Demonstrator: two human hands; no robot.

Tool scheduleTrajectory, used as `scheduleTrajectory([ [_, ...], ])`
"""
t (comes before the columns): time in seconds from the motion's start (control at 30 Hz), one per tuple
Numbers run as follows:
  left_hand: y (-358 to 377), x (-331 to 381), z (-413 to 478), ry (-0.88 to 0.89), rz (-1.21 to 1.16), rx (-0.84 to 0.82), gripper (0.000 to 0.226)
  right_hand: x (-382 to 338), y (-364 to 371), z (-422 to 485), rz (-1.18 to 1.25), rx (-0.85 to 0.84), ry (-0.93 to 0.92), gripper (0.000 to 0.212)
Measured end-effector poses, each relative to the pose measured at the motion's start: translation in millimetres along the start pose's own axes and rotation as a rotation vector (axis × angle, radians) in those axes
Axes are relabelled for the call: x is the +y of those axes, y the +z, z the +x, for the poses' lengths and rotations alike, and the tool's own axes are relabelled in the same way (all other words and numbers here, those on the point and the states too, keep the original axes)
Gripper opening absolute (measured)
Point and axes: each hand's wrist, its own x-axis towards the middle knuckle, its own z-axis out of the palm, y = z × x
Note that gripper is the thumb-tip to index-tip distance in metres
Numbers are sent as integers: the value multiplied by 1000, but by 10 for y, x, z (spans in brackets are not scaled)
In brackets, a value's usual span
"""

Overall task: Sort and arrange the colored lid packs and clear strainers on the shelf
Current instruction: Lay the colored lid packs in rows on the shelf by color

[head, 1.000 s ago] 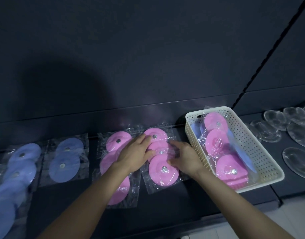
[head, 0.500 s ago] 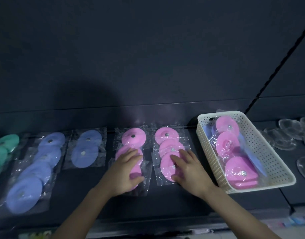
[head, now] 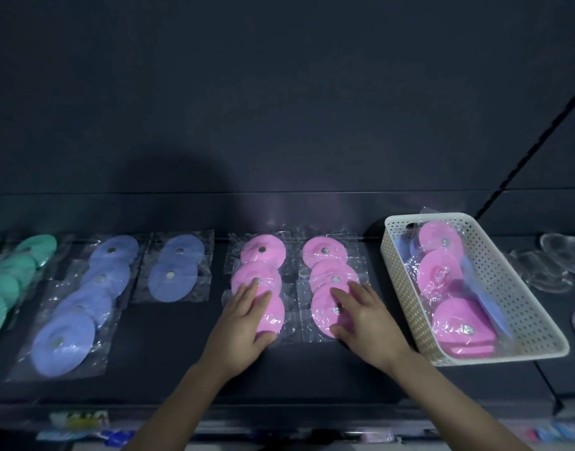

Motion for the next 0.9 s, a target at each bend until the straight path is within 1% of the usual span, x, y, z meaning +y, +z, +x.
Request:
scheduleTrajectory([
  [0.43,-40,30,129,-23,5,-5,79,-5,-55,-14,34,-29,3,67],
  [0.67,-118,77,177,-44,52,-19,79,-5,-53,-20,22,-9,10,66],
  [0.73,-129,149,177,-37,26,-12,82,-21,-45,-29,-8,-6,6,65],
  [0.83,-174,324,205,-11,-21,28,82,-95,-68,-54,-18,15,2,64],
  [0.9,-231,465,269,21,-48,55,79,-145,-163,-76,23,76,-9,66],
])
